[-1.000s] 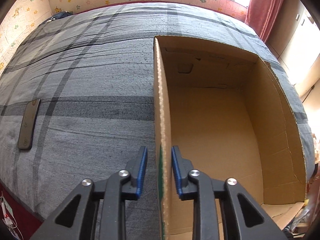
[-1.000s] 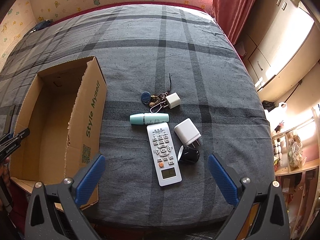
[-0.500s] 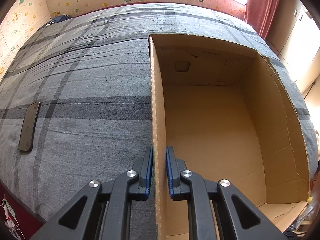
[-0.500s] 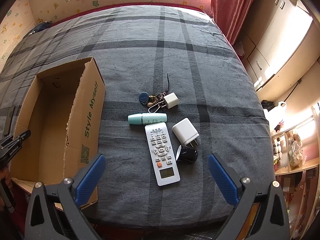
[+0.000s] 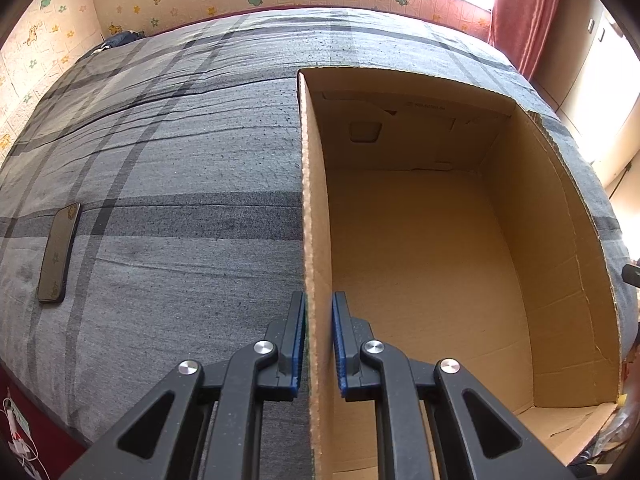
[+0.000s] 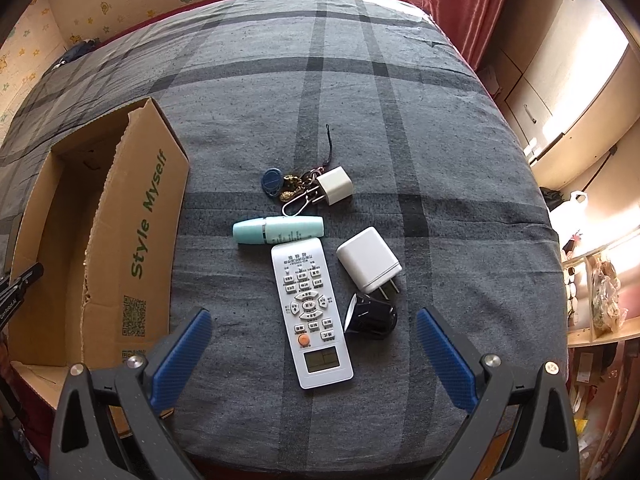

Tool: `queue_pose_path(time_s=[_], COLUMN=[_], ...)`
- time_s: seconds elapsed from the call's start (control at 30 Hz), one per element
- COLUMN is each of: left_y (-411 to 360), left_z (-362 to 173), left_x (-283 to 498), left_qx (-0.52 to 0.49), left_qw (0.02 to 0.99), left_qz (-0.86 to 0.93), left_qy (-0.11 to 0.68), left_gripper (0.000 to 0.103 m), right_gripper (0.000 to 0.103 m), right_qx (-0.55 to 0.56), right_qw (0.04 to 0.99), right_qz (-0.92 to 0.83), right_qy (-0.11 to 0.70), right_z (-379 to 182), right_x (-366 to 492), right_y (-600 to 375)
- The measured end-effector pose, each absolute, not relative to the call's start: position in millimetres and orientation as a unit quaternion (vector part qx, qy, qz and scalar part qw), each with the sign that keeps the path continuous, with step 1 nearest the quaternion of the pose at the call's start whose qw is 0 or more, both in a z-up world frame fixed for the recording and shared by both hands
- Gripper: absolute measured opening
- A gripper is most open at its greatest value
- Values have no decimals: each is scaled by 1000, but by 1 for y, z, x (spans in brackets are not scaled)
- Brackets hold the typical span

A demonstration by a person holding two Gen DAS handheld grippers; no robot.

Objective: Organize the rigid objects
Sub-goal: 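Lower the right tool over the white remote and close on it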

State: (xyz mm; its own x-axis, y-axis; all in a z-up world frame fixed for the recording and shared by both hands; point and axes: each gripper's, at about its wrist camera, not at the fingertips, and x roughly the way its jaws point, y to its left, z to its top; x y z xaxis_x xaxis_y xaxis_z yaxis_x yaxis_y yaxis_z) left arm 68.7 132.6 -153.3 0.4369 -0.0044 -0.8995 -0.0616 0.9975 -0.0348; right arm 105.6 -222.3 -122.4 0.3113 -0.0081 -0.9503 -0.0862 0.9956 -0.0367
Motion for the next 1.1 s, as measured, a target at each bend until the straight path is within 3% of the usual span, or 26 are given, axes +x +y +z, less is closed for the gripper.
queue_pose_path(time_s=[0.4,0.8,1.0,1.07,1.1], left_y=[132,132,133,133,133], left_z=[-153,-153,-154,-153,-153], left_x=[69,69,69,69,69], left_qx=[-29,-28,-30,-31,-31], left_qw=[847,846,846,846,846], left_qz=[18,18,18,18,18], left_qy=[531,531,532,532,532], left_gripper=[13,14,13,14,13], right_gripper=[103,68,67,64,56], right_qx=[-36,-58,-60,-64,-64], right_qw=[809,790,781,776,773], right_qz=[59,80,84,83,84], right_qy=[583,605,616,622,626], right_z=[-168,-189,-202,-207,-210], right_x=[125,135,139,142,143], right_y=[-230,-222,-221,-219,-219])
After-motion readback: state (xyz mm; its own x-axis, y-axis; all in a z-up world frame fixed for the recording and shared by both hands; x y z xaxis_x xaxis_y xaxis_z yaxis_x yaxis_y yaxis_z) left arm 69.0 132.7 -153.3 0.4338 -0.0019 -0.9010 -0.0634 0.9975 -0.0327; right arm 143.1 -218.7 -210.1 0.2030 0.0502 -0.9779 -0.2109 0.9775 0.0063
